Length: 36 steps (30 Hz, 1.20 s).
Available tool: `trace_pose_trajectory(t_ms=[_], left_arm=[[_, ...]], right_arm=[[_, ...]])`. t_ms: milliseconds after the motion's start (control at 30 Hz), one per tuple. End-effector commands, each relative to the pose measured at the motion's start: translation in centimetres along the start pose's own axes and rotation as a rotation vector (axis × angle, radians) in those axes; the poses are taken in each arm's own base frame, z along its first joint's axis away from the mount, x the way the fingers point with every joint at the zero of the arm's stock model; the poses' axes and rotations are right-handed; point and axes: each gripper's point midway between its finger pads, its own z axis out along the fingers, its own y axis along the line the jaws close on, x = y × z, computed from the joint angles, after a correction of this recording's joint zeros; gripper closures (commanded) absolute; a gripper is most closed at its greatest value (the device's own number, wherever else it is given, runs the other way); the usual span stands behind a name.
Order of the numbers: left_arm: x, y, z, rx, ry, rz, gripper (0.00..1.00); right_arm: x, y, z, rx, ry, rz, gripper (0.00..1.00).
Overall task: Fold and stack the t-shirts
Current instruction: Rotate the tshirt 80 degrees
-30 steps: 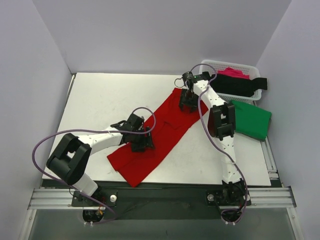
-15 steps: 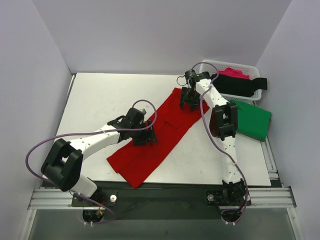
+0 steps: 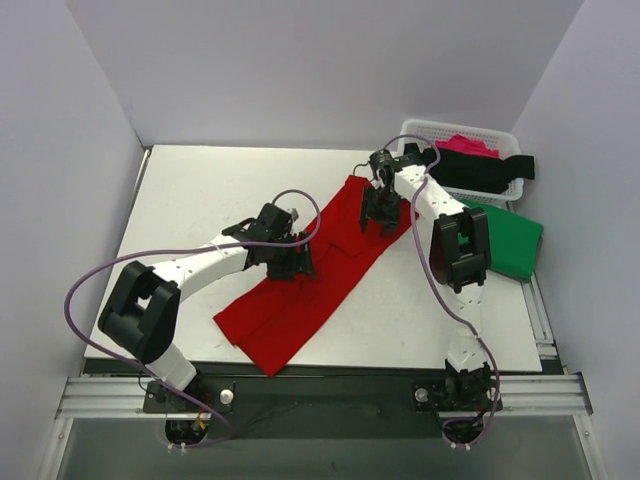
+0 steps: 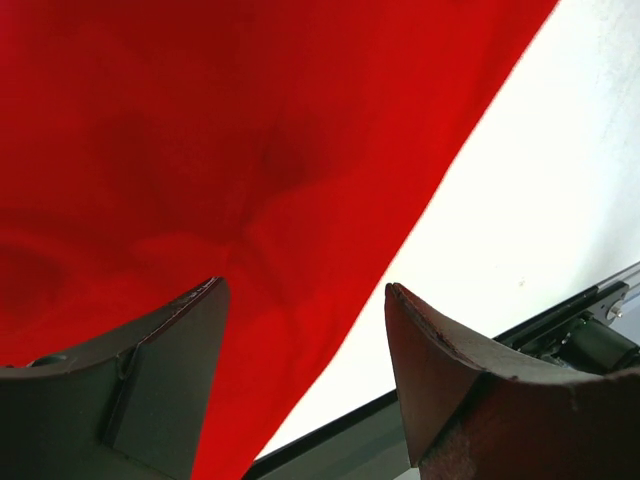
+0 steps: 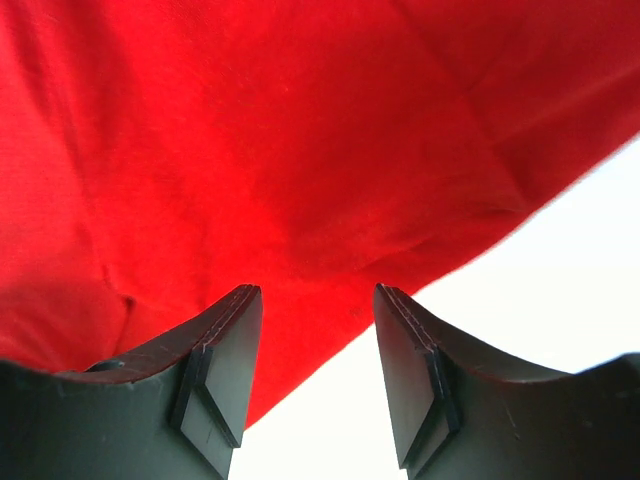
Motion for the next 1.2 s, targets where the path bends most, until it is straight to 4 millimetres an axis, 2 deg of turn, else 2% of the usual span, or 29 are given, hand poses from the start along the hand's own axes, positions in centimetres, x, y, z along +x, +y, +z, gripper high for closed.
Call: trace_pose_trajectory(t_ms=[0,233,400,533,567,633,667,700,833,900,1000,1167], left_arm=[[-2.0,0.1,-1.2,0.011,-0.037,0.008,0.26],[-3.4,2.3,-2.4,-0.002,-0.076,-0.041,0.26],[-4.6,3.6,-3.5,-0.002,-0.11,-0.061,0.26],[-5.6,4.7,-4.0,-0.001,-0.127,-0.068,0.26],[-5.7,4.8,-4.1,0.0,-0.128,-0.061,0.26],[-6.0,4.8,-4.0,0.01,-0.122,-0.053,0.26],[-6.0,4.9,-3.8,0.009,-0.116,-0.042,0.26],[-6.2,4.7,-3.9,0.011,-0.114,-0.033,0.25],[-5.9,5.5,-3.7,-0.027,-0.095,-0.027,0.26],[-5.8,6.2,-4.0,-0.052,-0.1,-0.03,0.25],[-4.9,7.8,-4.3,-0.1,-0.092,-0.04,0.26],[-2.8,12.0,-5.7,-0.269,-0.088,-0.093,0.26]], right_arm=[[1.9,0.0,1.6,0.042,0.064,0.003,0.51],[2.7,-0.6,4.2,0.09,0.108,0.022,0.52],[2.3,-0.3,5.4,0.087,0.123,0.035,0.52],[1.0,0.3,5.5,0.085,0.119,0.05,0.52],[-0.2,0.9,5.5,0.072,0.095,0.051,0.52],[-0.7,1.0,6.1,0.073,0.108,0.061,0.52],[-2.0,1.7,5.6,0.052,0.078,0.063,0.52],[-2.4,1.8,5.5,0.042,0.074,0.068,0.52],[-3.5,1.7,6.0,0.021,0.067,0.102,0.52],[-4.5,1.6,5.5,-0.001,0.049,0.108,0.51],[-5.8,2.4,4.6,-0.085,0.017,0.097,0.5],[-8.3,4.9,0.4,-0.267,-0.07,0.033,0.47]])
